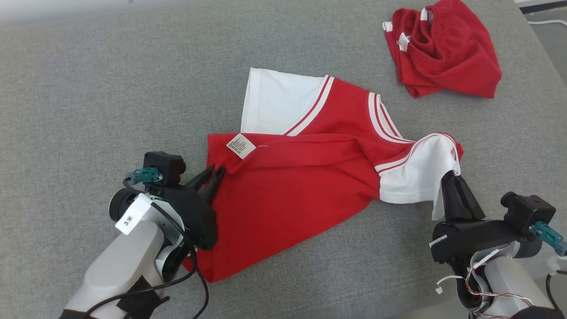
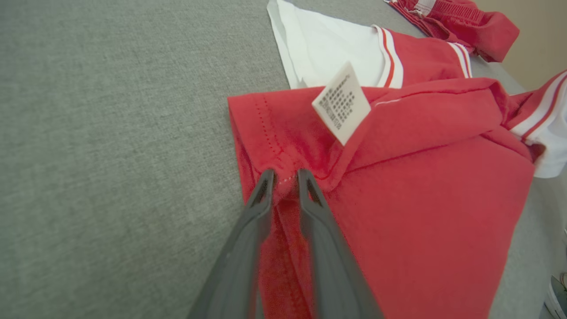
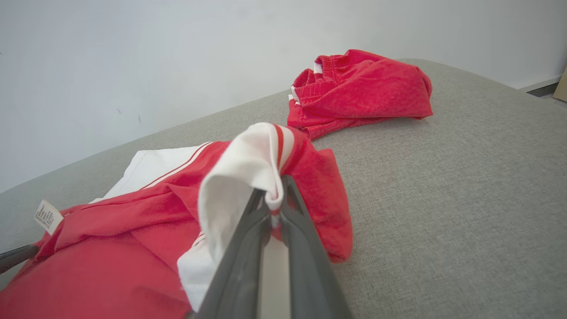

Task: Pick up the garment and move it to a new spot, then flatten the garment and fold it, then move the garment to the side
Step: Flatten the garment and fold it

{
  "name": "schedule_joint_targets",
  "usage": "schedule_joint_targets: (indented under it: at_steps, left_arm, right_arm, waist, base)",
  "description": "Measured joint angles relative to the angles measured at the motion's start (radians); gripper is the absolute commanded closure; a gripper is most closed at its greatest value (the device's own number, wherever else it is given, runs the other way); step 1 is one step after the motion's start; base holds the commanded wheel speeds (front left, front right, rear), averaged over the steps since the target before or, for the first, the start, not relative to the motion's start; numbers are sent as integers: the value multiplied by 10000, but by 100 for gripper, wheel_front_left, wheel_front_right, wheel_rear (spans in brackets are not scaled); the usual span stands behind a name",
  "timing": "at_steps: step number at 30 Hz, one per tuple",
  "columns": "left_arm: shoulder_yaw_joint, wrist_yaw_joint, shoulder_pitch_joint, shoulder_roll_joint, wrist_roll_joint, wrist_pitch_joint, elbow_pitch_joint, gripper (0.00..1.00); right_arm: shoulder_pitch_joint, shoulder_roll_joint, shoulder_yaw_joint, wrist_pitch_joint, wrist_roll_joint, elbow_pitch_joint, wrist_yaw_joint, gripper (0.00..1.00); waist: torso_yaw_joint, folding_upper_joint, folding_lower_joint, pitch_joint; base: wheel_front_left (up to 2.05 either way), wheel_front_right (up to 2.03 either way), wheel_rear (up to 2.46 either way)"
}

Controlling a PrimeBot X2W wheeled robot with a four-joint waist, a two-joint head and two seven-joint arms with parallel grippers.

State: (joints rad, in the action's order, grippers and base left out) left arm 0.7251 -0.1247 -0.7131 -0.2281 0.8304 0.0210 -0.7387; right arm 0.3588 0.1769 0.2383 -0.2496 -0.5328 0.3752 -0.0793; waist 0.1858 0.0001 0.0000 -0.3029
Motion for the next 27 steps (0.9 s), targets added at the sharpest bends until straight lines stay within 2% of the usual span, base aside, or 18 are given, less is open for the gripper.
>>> schedule_joint_targets:
  at_steps: [2,8,13,19,23,27]
  left_arm:
    - [75,0,-12,4,146,0,-31,100]
    - [330,0,-73,2,303,244,13,100]
    - [196,0,-294,-207,487,986,637,100]
    - [-522,-2,-380,-1396,1007,2029,2192,100]
    - [-943,-2,-354,-2278,1078,2155,3567,100]
    - [-1197,-2,403,-2876,1174,2188,4847,100]
  right_arm:
    - [1,-10,-35,0,6,46,-2,100]
    - [1,-13,-173,0,90,121,-6,100]
    - [12,-44,-290,0,100,-81,-98,100]
    - [296,-8,-554,-42,125,-798,-222,100]
    - [309,105,-748,-44,-75,-1377,-305,100]
    - [126,418,-769,-71,-84,-2105,-359,100]
  waist:
    - [-10,0,0,29]
    - [-84,0,0,165]
    - [-193,0,0,386]
    - [-388,-1,0,752]
    - [-575,-1,0,1043]
    - [-771,-2,-1,1395]
  base:
    - [0,0,0]
    - [0,0,0]
    - [0,0,0]
    - [0,0,0]
    - [0,0,0]
    - [0,0,0]
